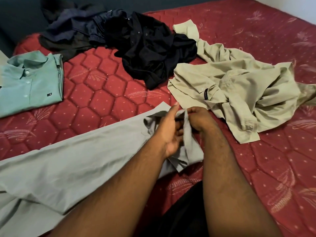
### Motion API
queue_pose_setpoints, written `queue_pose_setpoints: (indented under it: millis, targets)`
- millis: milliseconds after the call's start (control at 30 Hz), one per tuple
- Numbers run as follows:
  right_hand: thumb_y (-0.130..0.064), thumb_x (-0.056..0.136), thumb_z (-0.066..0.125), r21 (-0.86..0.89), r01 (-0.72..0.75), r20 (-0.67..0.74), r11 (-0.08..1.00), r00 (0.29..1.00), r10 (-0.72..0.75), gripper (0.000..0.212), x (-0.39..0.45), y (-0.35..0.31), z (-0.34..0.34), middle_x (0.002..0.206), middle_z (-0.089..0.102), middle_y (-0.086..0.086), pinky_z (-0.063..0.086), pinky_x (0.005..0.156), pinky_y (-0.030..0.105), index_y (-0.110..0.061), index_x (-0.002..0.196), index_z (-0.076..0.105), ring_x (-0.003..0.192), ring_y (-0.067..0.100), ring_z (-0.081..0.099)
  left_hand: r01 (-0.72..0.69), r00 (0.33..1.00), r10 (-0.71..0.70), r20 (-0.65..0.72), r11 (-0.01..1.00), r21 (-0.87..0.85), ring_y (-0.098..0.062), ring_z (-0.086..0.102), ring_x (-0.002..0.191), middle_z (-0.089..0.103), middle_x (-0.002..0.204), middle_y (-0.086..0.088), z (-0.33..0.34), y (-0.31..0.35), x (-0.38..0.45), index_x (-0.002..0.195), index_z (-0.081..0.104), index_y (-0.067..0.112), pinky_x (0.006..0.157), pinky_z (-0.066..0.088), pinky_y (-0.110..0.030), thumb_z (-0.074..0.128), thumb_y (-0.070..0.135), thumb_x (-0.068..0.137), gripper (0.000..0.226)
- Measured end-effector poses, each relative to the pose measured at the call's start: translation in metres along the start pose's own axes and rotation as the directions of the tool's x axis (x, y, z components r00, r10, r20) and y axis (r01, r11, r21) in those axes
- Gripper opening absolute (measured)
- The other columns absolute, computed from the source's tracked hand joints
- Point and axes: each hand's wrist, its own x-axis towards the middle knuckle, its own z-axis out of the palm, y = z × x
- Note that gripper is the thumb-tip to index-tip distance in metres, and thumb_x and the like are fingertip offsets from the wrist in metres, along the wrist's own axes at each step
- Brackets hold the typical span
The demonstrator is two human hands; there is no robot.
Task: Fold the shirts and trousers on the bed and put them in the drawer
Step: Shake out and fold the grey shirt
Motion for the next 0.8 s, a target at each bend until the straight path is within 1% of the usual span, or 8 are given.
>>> queue_pose_setpoints:
  millis: [100,167,300,367,467,600,700,800]
  targets:
    - [-0.012,0.099,0.045,0.145,-0.056,0.041,0.988,0.998,0.051,0.026,-0.004,-0.005,-0.007,0.050,0.063,-0.002,0.044,0.036,0.019,-0.010,0.077,0.060,0.036,0.009,0.056,0.034,0.995,-0.021,0.095,0.990,-0.138,-0.020,0.056,0.071,0.063,0.096,-0.006,-0.001,0.003,-0.007,0.085,0.061,0.016,0.064,0.043,-0.032,0.042,0.031,0.095,0.026]
    - [-0.024,0.099,0.045,0.100,-0.154,0.114,0.983,0.983,0.142,0.032,-0.006,-0.008,-0.004,0.069,0.068,0.012,0.050,0.046,0.027,-0.007,0.082,0.066,0.045,0.020,0.059,0.003,1.000,0.001,0.029,0.989,-0.149,-0.018,0.053,0.062,0.063,0.092,-0.004,-0.001,0.000,-0.007,0.088,0.061,0.013,0.058,0.040,-0.030,0.037,0.015,0.092,0.024]
    - [-0.021,0.096,0.052,0.035,-0.208,0.072,0.977,0.976,0.206,0.030,-0.005,-0.010,0.001,0.069,0.065,0.014,0.053,0.064,0.037,-0.005,0.075,0.067,0.061,0.027,0.058,-0.150,0.970,0.174,-0.172,0.978,0.143,-0.017,0.045,0.044,0.060,0.061,-0.004,0.003,-0.014,0.000,0.097,0.068,0.004,0.046,0.036,-0.025,0.041,-0.005,0.089,0.030]
    - [-0.018,0.096,0.047,0.072,-0.209,0.055,0.975,0.977,0.205,0.027,-0.005,-0.010,0.000,0.067,0.061,0.009,0.048,0.062,0.034,-0.011,0.082,0.070,0.058,0.021,0.051,-0.141,0.949,0.182,-0.259,0.975,0.171,-0.023,0.056,0.051,0.066,0.067,-0.011,0.005,-0.015,0.004,0.086,0.069,0.006,0.045,0.049,-0.031,0.049,-0.002,0.087,0.021]
    - [-0.014,0.099,0.035,0.086,-0.193,0.050,0.977,0.981,0.189,0.031,-0.007,-0.007,-0.005,0.064,0.059,0.004,0.040,0.053,0.025,-0.016,0.099,0.066,0.051,0.015,0.045,-0.051,0.983,0.074,-0.168,0.990,0.135,-0.035,0.071,0.078,0.074,0.090,-0.018,0.010,-0.008,0.000,0.095,0.074,0.003,0.071,0.060,-0.051,0.065,0.009,0.082,0.017]
    - [0.001,0.091,0.055,0.042,-0.079,0.067,0.996,0.995,0.076,0.020,-0.008,-0.006,-0.004,0.073,0.066,0.014,0.054,0.067,0.038,-0.010,0.079,0.068,0.063,0.024,0.058,-0.013,0.995,0.041,-0.090,0.956,0.294,-0.018,0.046,0.039,0.054,0.056,-0.007,0.000,-0.001,-0.009,0.082,0.063,0.007,0.041,0.038,-0.019,0.050,0.011,0.091,0.017]
    - [0.004,0.081,0.069,-0.047,0.059,0.107,0.997,0.993,-0.054,0.013,-0.009,-0.004,-0.001,0.064,0.064,0.005,0.048,0.054,0.021,-0.009,0.078,0.068,0.057,0.014,0.054,0.046,0.989,-0.010,-0.145,0.967,0.249,-0.017,0.049,0.046,0.056,0.066,-0.005,-0.029,0.008,-0.017,0.078,0.060,0.009,0.046,0.039,-0.020,0.041,0.019,0.090,0.025]
    - [0.004,0.079,0.071,-0.158,0.094,0.143,0.983,0.987,-0.071,0.015,-0.008,-0.003,0.007,0.059,0.062,-0.004,0.041,0.046,0.015,-0.011,0.082,0.070,0.051,0.005,0.053,0.077,0.990,-0.060,-0.131,0.989,0.130,-0.029,0.067,0.074,0.070,0.090,-0.012,-0.056,0.017,-0.017,0.093,0.068,0.007,0.066,0.057,-0.035,0.042,0.059,0.090,0.058]
